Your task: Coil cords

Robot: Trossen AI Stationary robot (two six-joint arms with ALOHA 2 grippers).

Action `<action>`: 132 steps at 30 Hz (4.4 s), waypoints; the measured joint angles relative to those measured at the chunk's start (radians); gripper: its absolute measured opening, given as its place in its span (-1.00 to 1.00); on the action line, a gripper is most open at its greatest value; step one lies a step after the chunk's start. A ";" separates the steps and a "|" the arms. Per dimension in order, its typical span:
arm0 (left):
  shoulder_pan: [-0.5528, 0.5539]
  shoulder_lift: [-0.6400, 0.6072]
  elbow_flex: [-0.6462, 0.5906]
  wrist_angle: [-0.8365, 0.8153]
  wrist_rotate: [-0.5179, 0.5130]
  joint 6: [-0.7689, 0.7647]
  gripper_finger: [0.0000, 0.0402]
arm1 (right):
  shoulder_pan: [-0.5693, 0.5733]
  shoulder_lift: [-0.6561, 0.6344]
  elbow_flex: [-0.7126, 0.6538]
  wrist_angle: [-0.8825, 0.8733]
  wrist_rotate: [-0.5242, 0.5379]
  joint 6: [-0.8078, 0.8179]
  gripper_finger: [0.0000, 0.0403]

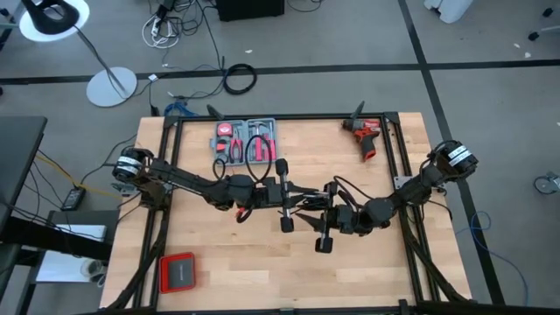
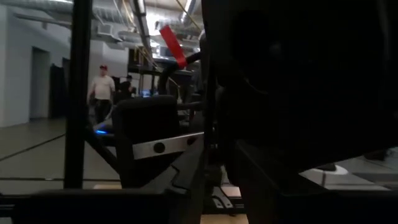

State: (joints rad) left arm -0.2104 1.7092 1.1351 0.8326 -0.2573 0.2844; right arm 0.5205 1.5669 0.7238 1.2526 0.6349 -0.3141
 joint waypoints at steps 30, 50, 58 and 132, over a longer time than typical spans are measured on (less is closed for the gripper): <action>0.000 -0.005 -0.001 -0.078 -0.094 0.027 -1.00 | -0.079 -0.001 0.000 -0.049 -0.101 0.080 -0.69; -0.017 -0.032 0.003 -0.043 -0.090 -0.025 -1.00 | -0.015 0.007 -0.028 -0.142 0.216 0.047 -0.99; -0.032 -0.052 0.004 -0.227 -0.186 -0.089 -1.00 | -0.012 -0.009 -0.026 -0.251 0.260 0.123 -0.98; -0.072 -0.179 -0.633 0.222 0.152 -0.495 -0.88 | -0.118 -0.594 -0.035 -1.441 -0.260 0.501 -0.52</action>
State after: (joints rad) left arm -0.2825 1.5304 0.5017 1.0548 -0.1056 -0.2105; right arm 0.4023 0.9732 0.6885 -0.1886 0.3746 0.1871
